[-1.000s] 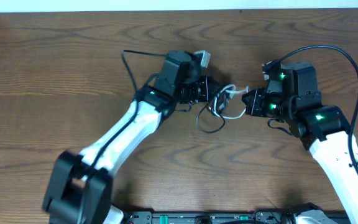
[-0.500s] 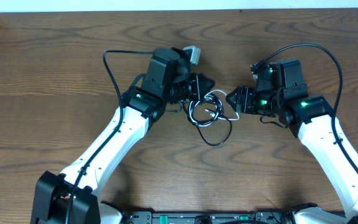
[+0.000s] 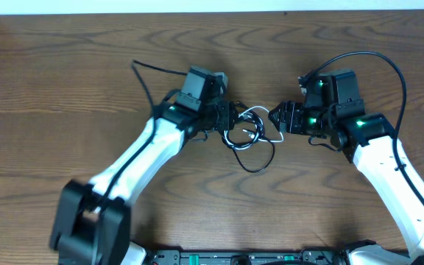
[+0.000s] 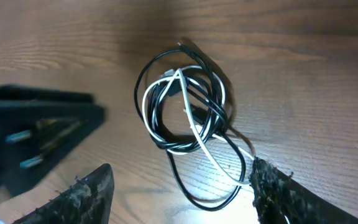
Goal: Untangle cables
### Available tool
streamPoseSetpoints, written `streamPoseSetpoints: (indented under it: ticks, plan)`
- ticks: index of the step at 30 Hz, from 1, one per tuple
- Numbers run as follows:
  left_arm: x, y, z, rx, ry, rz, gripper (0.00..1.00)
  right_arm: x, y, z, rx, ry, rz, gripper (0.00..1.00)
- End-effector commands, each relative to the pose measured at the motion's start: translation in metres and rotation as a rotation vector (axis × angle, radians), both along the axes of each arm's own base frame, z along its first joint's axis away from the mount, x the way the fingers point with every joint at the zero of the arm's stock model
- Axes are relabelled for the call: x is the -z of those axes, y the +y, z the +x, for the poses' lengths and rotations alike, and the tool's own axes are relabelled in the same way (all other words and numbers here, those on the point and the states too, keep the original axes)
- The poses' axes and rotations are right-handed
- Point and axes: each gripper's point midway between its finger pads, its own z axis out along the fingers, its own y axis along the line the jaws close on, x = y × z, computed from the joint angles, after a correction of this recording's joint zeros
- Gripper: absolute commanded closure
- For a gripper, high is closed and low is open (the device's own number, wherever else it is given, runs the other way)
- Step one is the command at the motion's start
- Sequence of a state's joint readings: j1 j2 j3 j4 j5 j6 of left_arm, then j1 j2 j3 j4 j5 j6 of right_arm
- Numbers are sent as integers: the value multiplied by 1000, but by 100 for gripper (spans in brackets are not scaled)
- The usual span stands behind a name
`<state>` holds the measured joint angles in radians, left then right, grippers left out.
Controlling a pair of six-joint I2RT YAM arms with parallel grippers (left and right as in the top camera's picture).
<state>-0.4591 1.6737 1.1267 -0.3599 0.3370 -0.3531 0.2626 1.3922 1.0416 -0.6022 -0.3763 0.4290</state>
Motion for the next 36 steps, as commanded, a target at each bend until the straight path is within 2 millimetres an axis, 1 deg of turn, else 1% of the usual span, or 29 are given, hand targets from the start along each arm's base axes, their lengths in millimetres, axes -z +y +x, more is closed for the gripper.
streamPoseSetpoints:
  ticks: [1, 4, 9, 12, 15, 18, 22, 24, 27, 28, 29, 31, 33, 34, 35, 36]
  plan:
    - [41, 15, 8, 53, -13, 151, 52, 1, -1, -2, 4, 4, -11, 32]
    - [60, 16, 8, 117, -8, 192, 48, 3, -3, -4, 9, 13, -20, 33]
    - [82, 30, 10, 125, -4, 299, 47, 4, -4, -4, 13, 14, -27, 32]
    - [88, 31, 10, 149, -2, 313, 47, 4, -4, -4, 13, 14, -27, 32]
    - [93, 44, 15, 116, -16, 385, 47, 4, -4, -4, 13, 14, -27, 32]
    - [99, 44, 14, 121, -4, 392, 48, 3, -5, -3, 13, 12, -27, 32]
    - [114, 46, 10, 128, 28, 406, 48, 4, -6, -3, 17, 11, -32, 32]
    - [121, 46, 9, 131, 42, 412, 51, 4, -6, -3, 17, 11, -32, 32]
    - [129, 47, 7, 133, 57, 418, 60, 4, -6, -3, 17, 12, -32, 32]
    - [132, 47, 6, 135, 63, 421, 67, 4, -5, -3, 16, 13, -32, 32]
    - [132, 48, 6, 135, 65, 421, 71, 4, -5, -3, 17, 13, -33, 32]
    - [131, 48, 5, 135, 71, 420, 91, 5, -5, -4, 15, 15, -33, 32]
    - [122, 43, 3, 143, 73, 389, 93, 5, -4, -3, 13, 13, -32, 32]
    - [106, 37, 2, 147, 67, 349, 93, 5, -4, -4, 13, 14, -32, 32]
    - [100, 35, 1, 148, 62, 334, 92, 4, -4, -4, 11, 14, -30, 32]
    - [83, 30, 2, 139, 47, 297, 93, 4, -3, -4, 7, 16, -25, 32]
